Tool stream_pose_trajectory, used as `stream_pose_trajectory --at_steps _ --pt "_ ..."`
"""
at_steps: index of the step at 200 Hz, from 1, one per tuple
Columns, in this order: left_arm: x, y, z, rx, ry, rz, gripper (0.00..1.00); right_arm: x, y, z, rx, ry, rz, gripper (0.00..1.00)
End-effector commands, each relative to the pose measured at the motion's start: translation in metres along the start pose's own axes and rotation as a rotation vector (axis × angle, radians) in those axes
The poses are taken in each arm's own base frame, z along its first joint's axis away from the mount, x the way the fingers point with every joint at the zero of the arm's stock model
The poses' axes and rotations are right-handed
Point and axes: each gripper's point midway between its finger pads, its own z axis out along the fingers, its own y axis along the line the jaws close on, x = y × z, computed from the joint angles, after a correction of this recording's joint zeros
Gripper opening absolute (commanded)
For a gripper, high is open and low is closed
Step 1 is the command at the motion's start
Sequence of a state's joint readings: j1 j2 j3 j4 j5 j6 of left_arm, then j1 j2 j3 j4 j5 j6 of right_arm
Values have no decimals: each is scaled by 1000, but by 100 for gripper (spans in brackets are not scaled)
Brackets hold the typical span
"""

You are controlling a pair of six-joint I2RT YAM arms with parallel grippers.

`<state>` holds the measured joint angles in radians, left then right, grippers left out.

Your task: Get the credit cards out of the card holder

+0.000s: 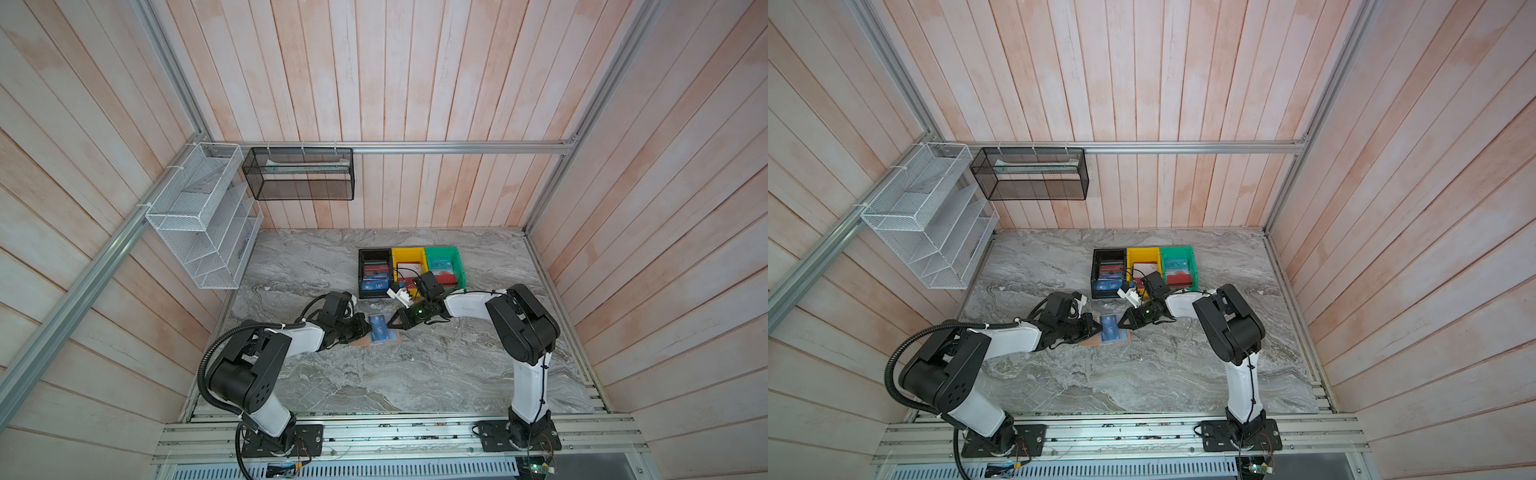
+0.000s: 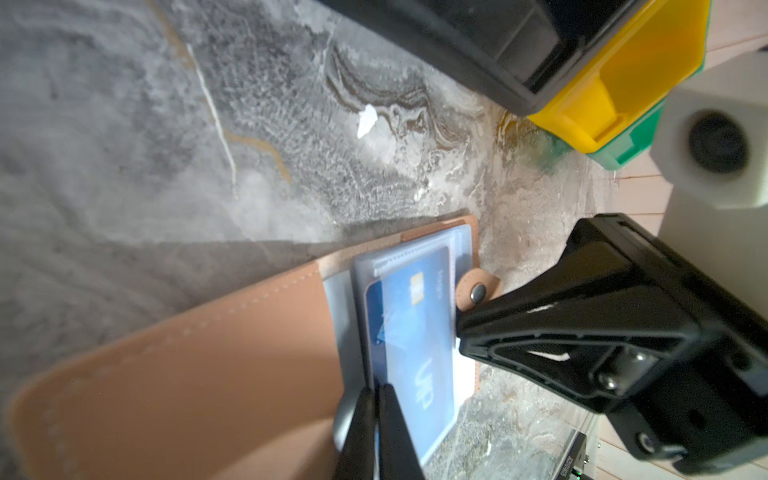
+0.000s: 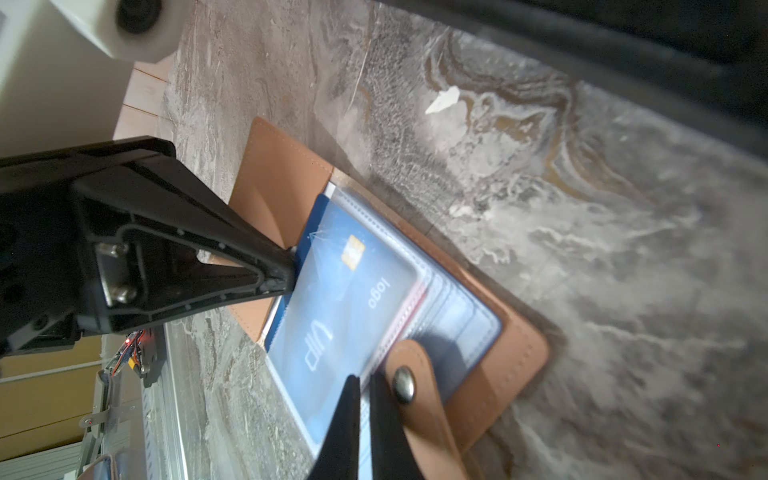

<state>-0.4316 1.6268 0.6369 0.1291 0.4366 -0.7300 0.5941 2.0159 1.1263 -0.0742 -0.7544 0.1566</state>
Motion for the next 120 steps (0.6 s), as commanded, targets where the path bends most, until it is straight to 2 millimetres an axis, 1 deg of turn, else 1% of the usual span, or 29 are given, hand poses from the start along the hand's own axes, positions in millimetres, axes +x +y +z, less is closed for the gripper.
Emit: stream_pose_trajectory --at_steps 1,25,46,57,95,120 --pt "9 21 -2 -66 7 -16 6 39 -21 9 68 100 83 12" --pt "9 24 -4 -70 5 -20 5 39 -21 9 69 103 87 12" --pt "10 26 -6 -75 5 -22 0 40 -22 9 69 103 90 12" --pt "10 29 -8 -77 4 -24 0 40 -22 9 69 104 88 12" --pt "10 35 -20 -83 -17 -40 0 39 -21 9 64 103 89 11" --pt "8 35 -30 -82 -33 -39 0 35 -13 7 33 91 80 12"
